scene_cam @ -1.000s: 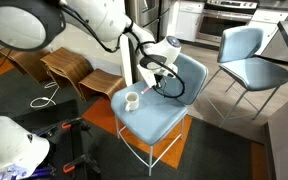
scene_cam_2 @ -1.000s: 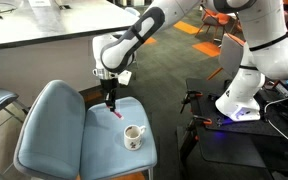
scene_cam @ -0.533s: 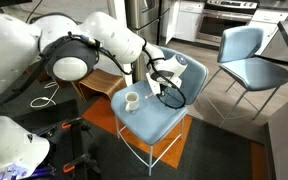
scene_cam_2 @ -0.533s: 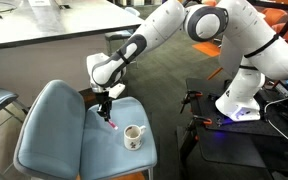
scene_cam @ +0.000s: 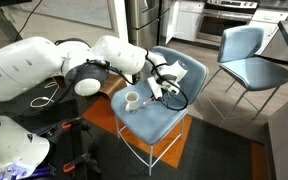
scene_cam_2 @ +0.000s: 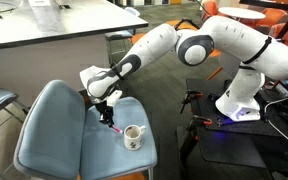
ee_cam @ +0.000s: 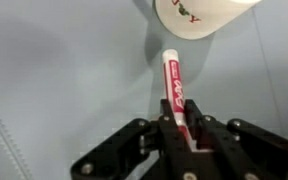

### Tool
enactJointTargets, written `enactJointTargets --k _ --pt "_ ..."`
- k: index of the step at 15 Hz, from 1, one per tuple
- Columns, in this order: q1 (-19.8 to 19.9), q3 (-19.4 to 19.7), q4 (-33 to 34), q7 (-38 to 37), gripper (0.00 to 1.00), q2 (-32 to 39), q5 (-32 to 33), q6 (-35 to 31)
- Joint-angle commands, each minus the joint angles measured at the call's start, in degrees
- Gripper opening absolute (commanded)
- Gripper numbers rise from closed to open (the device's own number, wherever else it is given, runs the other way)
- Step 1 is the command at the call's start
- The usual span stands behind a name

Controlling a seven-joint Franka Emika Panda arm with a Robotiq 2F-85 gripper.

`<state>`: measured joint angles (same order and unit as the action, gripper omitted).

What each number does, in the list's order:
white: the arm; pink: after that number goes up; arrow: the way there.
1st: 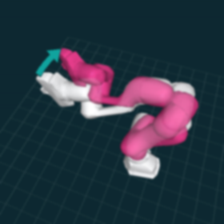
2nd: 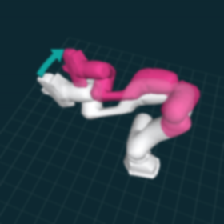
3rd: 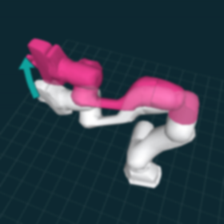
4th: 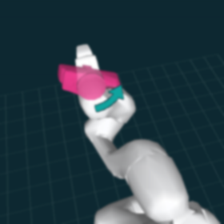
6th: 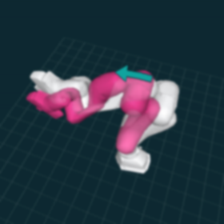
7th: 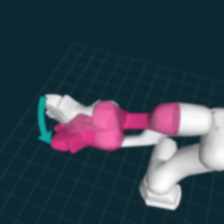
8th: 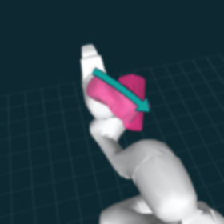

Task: Remove the marker from the mug and put it on the chair

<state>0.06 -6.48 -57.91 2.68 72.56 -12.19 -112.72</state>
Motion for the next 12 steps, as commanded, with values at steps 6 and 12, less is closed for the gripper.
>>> enactJointTargets --k 6,12 --pt "-2.4 2.6 16.5 -3.5 0.58 6.3 3.4 4.6" --pt "-5.2 4.7 11.3 -3.3 0.99 0.6 5.7 -0.5"
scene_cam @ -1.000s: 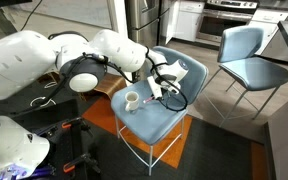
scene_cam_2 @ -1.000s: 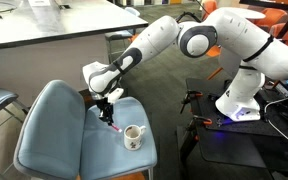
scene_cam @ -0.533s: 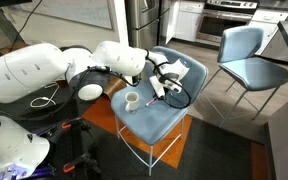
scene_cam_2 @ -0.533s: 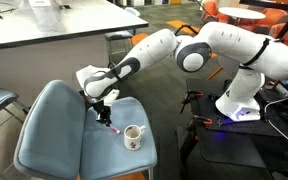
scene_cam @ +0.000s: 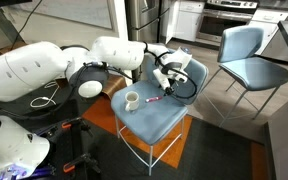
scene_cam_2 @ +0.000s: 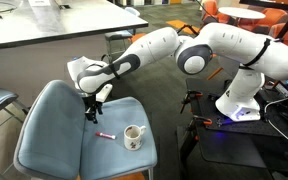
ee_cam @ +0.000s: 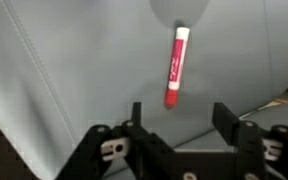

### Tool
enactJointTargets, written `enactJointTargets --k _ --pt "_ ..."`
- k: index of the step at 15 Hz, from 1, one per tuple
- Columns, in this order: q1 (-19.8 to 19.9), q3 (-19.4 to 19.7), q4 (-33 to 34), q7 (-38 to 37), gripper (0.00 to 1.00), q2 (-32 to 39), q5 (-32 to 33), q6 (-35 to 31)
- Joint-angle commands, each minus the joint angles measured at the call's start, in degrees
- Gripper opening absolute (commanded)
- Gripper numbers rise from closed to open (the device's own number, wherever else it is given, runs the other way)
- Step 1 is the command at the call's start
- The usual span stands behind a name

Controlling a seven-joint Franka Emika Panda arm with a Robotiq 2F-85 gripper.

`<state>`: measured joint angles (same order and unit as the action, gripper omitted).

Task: Remove the marker from the mug and put it on the chair

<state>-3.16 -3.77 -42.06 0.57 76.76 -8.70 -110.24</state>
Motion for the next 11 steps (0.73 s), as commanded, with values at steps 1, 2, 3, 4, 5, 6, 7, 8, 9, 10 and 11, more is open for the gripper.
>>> enactJointTargets --k 1,2,3,4,5,6,7,8,9,10,11 --pt "-2.8 2.4 -6.0 -1.4 1.0 -5.0 2.8 -4.2" --pt "-3.5 2.4 -7.6 -1.1 1.0 -6.5 3.1 -5.7" --pt "-4.5 2.8 -9.8 -1.3 1.0 -8.3 3.8 -7.5" --pt "-5.3 3.1 -11.8 -1.8 1.0 -9.8 4.1 -9.1" --pt "-6.1 3.4 -15.1 -2.1 1.0 -12.2 4.5 -10.7" --pt "-6.8 3.9 -17.2 -2.5 1.0 -13.8 4.8 -12.1" --pt "-7.5 4.2 -19.5 -3.3 1.0 -15.5 4.9 -13.0" --pt "-8.1 4.6 -21.9 -3.6 1.0 -17.2 5.0 -14.1" --pt "-8.7 4.9 -24.3 -3.8 1.0 -19.1 5.0 -14.8" --pt "-9.4 5.5 -26.8 -4.3 1.0 -20.8 5.0 -15.6" --pt "-9.8 5.5 -29.4 -3.9 1.0 -22.7 4.9 -16.0"
